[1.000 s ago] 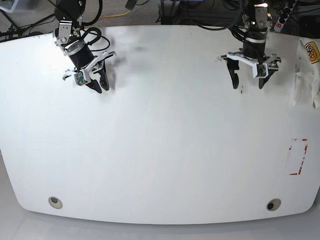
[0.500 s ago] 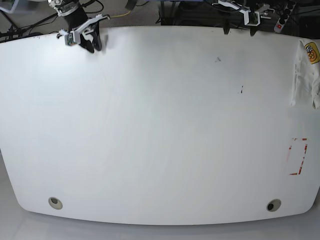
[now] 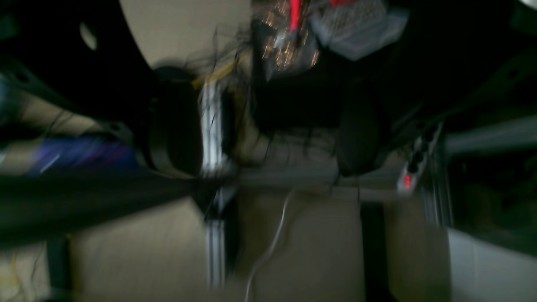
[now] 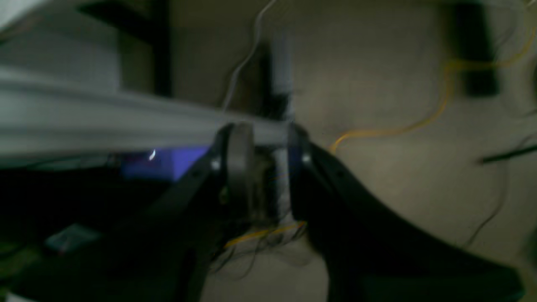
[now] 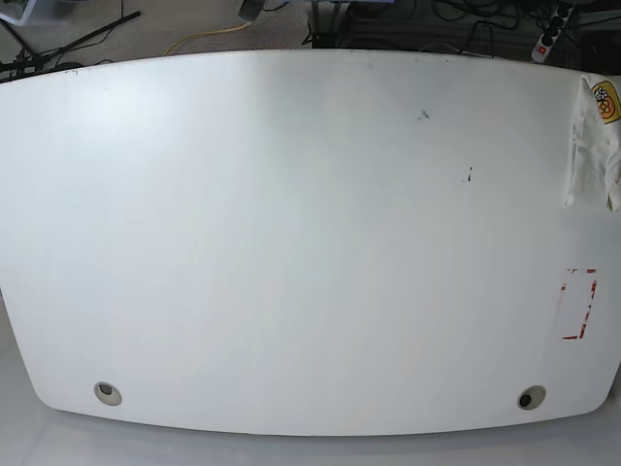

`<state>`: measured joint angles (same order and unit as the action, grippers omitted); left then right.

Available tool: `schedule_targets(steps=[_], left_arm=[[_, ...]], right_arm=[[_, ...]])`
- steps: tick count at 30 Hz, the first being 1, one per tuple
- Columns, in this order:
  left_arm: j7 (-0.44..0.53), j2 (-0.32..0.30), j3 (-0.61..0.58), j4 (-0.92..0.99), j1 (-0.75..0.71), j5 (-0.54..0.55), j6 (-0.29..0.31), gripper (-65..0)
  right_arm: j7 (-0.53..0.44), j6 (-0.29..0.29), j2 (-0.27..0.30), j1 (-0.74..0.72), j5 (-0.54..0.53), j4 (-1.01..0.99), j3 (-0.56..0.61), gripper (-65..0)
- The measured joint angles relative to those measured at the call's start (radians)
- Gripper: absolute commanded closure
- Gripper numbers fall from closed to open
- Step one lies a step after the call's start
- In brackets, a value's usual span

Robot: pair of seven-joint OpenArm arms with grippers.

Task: Fold the T-shirt properly

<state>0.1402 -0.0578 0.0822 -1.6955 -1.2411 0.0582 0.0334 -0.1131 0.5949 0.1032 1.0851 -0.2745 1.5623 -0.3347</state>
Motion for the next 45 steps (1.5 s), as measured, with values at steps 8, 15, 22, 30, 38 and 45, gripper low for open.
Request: schedule_targets(steps=[8, 15, 22, 30, 38, 45], left_arm=[[0.018, -0.013, -0.032, 0.375, 0.252, -0.004, 0.01, -45.7], [-0.003, -0.043, -0.071, 0.787, 0.483, -0.002, -0.002, -45.7], [0.018, -0.034, -0.073, 1.091, 0.676, -0.002, 0.006, -46.3], [0.024, -0.034, -0.072, 1.375, 0.888, -0.002, 0.002, -46.4], [0.026, -0.034, -0.072, 1.55, 1.027, -0.002, 0.001, -46.4], [-0.085, -0.033, -0.072, 1.566, 1.086, -0.002, 0.0, -46.4]], right_arm=[[-0.01, -0.022, 0.014, -0.16, -0.001, -0.268, 0.037, -13.8], [0.0, -0.011, -0.012, -0.345, 0.238, -0.525, 0.078, -13.8], [-0.008, -0.019, 0.002, -0.522, 0.252, -0.769, 0.077, -13.8], [-0.01, -0.055, 0.022, -0.67, 0.254, -0.945, 0.08, -13.8], [-0.011, -0.227, 0.023, -0.76, 0.354, -1.049, 0.161, -13.8], [-0.011, -0.272, 0.027, -0.835, 0.373, -1.15, 0.212, -13.8]])
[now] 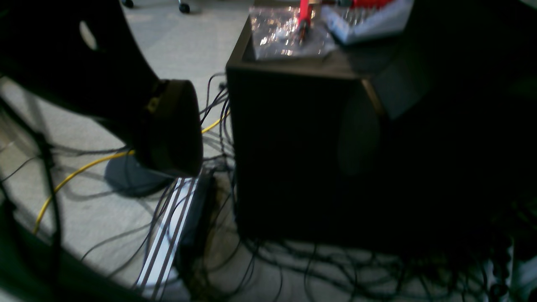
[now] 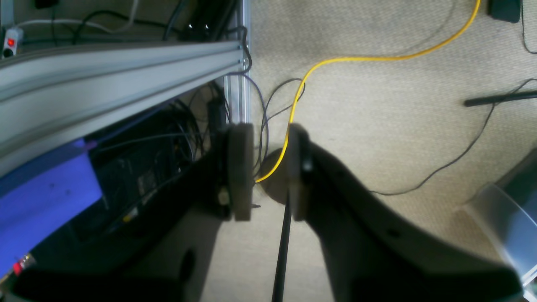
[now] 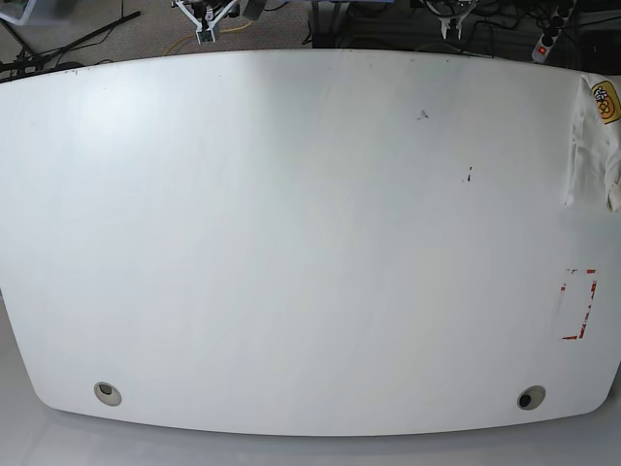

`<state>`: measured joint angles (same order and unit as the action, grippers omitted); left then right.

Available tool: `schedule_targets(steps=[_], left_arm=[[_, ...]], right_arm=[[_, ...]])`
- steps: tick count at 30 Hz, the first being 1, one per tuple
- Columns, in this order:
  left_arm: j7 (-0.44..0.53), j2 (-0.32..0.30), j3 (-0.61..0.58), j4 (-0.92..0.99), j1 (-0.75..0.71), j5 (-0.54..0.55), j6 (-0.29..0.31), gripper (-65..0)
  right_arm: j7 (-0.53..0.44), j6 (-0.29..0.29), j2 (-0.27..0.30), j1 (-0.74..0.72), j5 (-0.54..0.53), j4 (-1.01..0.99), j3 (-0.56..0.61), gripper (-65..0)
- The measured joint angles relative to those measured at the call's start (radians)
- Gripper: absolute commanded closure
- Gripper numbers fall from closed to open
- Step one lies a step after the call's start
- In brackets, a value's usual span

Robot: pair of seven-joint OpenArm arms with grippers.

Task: Fold the T-shirt properly

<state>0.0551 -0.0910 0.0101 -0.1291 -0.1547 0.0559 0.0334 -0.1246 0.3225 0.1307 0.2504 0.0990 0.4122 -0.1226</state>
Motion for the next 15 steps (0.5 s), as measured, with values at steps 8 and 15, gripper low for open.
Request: schedule_targets(steps=[8, 15], left_arm=[[-0.01, 0.001, 0.0, 0.005, 0.006, 0.0, -0.043, -46.4], [-0.002, 0.001, 0.0, 0.006, 0.041, 0.0, -0.044, -46.4]], right_arm=[[-0.003, 0.003, -0.003, -0.038, 0.0, -0.074, 0.007, -14.4], [0.0, 0.003, -0.003, -0.036, 0.001, -0.075, 0.007, -14.4]])
